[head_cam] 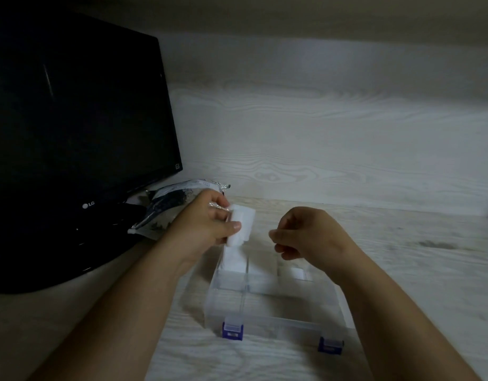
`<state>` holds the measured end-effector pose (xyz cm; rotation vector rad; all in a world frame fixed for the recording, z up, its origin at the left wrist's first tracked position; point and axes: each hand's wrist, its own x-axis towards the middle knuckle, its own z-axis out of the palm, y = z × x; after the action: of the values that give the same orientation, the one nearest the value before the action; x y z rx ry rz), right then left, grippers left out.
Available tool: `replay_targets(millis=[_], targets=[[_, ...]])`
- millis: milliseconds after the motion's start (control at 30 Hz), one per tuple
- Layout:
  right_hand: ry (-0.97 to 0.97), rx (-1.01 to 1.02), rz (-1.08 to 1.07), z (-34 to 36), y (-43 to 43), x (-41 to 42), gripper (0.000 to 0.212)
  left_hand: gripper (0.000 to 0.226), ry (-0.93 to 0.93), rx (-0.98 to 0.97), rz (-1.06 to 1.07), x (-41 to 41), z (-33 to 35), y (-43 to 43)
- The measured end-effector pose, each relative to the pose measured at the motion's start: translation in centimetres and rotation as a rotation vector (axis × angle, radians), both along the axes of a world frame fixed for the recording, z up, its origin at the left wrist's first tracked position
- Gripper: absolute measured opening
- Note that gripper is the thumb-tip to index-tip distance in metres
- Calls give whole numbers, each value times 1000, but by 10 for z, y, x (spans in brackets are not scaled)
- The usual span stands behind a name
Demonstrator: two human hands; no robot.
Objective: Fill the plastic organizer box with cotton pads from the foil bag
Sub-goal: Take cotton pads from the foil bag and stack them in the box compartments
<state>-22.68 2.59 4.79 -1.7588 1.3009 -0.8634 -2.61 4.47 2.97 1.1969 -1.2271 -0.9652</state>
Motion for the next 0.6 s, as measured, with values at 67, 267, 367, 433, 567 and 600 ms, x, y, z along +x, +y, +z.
replay_targets(millis=[67, 267, 367, 433, 567, 600], targets=[[-92, 48, 18, 1, 2, 0, 17, 27, 11, 20, -18, -5, -3, -2], [-245, 136, 85, 0, 4, 6, 26, 19, 79, 29, -81, -24, -2, 0], [-163, 76, 44, -1, 4, 7, 19, 16, 133, 36, -137, -30, -2, 1], [-121, 45, 20, -2, 3, 7, 15, 26, 118, 29, -165, -30, -3, 2], [-86, 18, -5, -2, 2, 7, 9, 31, 78, 63, -172, -31, -3, 2], [-90, 23, -13, -3, 2, 7, 9, 17, 88, 67, -161, -31, -4, 1]])
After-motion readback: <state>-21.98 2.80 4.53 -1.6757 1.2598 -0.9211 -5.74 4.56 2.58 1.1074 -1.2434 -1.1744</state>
